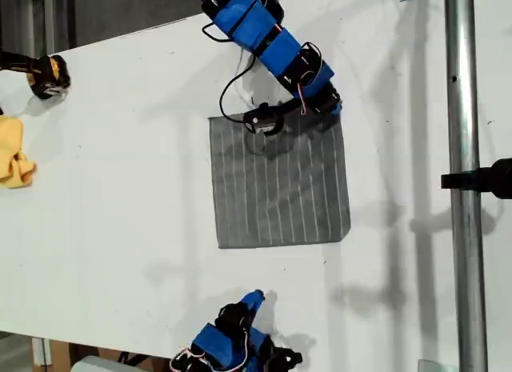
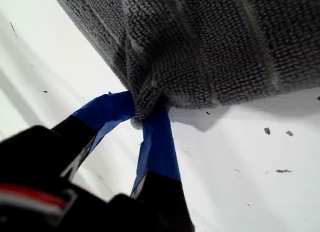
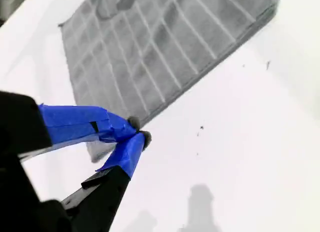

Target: Grasp corners of a towel and fold twice.

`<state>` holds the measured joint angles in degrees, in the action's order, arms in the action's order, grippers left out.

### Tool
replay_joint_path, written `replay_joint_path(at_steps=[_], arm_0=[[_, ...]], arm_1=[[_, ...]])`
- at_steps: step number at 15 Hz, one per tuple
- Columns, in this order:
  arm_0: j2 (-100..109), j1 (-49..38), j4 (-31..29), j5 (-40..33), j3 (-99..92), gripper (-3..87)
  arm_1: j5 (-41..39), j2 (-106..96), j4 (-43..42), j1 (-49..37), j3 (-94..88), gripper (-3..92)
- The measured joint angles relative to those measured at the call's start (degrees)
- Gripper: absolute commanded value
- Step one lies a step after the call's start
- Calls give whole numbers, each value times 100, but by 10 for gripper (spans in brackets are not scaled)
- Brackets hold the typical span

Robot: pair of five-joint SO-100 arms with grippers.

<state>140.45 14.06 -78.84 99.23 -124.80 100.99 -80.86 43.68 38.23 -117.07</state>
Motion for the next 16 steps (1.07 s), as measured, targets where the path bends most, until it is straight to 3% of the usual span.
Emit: replay_joint_path(at_steps=[4, 6, 8, 10, 13, 16], arm_0=[[-4553, 835, 325, -659, 3647, -1], [-5546, 1011, 519, -967, 4447, 115], [-5792, 1213, 1318, -1345, 4632, 183], [-6319, 1424, 1714, -1477, 4781, 259], [-7163, 1424, 1600, -1582, 5194, 267], [-8253, 1301, 993, -1485, 5977, 267]], arm_1=[[-62, 0, 9, -18, 9, -1], [-62, 0, 9, -18, 9, -1], [-88, -26, 26, -18, 9, -1], [-185, -62, 88, -18, 9, -1], [-272, -97, 105, -35, 44, -1], [-272, -97, 105, -35, 53, -1]])
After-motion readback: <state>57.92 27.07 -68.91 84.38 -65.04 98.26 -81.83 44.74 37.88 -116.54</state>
